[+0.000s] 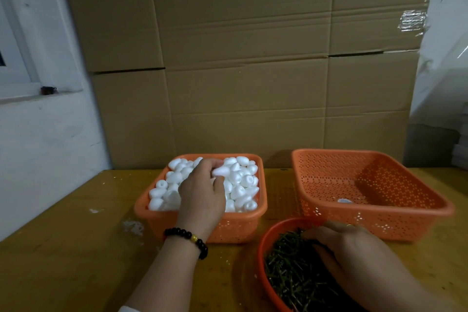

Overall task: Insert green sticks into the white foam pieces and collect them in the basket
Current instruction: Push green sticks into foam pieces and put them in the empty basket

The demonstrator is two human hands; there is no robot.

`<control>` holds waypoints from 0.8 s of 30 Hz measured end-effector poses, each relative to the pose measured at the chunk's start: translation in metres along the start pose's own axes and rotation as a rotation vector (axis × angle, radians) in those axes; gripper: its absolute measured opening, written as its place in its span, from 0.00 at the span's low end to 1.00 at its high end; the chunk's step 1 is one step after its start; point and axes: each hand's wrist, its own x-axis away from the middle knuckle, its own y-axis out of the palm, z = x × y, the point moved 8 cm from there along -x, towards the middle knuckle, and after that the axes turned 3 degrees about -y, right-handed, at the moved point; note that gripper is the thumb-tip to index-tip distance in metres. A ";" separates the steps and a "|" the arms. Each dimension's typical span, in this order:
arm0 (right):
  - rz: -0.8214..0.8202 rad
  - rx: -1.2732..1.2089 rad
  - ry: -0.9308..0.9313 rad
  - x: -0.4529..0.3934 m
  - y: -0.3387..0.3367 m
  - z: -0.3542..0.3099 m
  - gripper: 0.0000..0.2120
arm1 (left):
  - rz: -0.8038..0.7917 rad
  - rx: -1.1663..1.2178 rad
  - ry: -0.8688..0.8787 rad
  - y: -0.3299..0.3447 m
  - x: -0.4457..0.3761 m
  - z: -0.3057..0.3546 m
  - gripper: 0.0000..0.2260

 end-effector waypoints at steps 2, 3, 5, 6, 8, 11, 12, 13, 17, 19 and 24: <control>0.011 0.018 0.000 0.001 -0.001 -0.001 0.17 | -0.051 0.071 -0.006 0.007 0.003 0.005 0.12; 0.011 0.023 0.002 0.001 -0.001 -0.001 0.17 | -0.078 0.119 -0.021 0.011 0.004 0.007 0.12; 0.006 0.019 0.003 0.000 -0.002 -0.002 0.17 | -0.128 0.252 -0.070 0.018 0.007 0.011 0.11; 0.007 0.015 0.004 0.000 -0.003 -0.002 0.17 | -0.157 0.354 -0.119 0.022 0.010 0.013 0.10; 0.013 0.007 0.019 0.001 -0.005 -0.002 0.15 | -0.254 0.643 -0.274 0.033 0.018 0.017 0.10; 0.044 -0.011 0.050 0.002 -0.011 -0.003 0.09 | -0.458 1.005 -0.460 0.054 0.034 0.031 0.11; 0.058 -0.021 0.053 0.001 -0.013 -0.003 0.08 | -0.528 1.072 -0.506 0.060 0.039 0.037 0.11; 0.067 -0.026 0.053 0.002 -0.014 -0.003 0.06 | -0.597 1.131 -0.554 0.064 0.045 0.042 0.11; 0.115 -0.032 0.046 0.003 -0.015 -0.001 0.06 | -0.776 1.305 -0.689 0.077 0.063 0.057 0.09; 0.170 -0.072 0.042 0.004 -0.017 0.001 0.08 | -0.786 1.364 -0.745 0.081 0.067 0.057 0.09; 0.343 -0.254 -0.002 0.007 -0.029 0.001 0.14 | -0.740 1.490 -0.878 0.085 0.068 0.051 0.13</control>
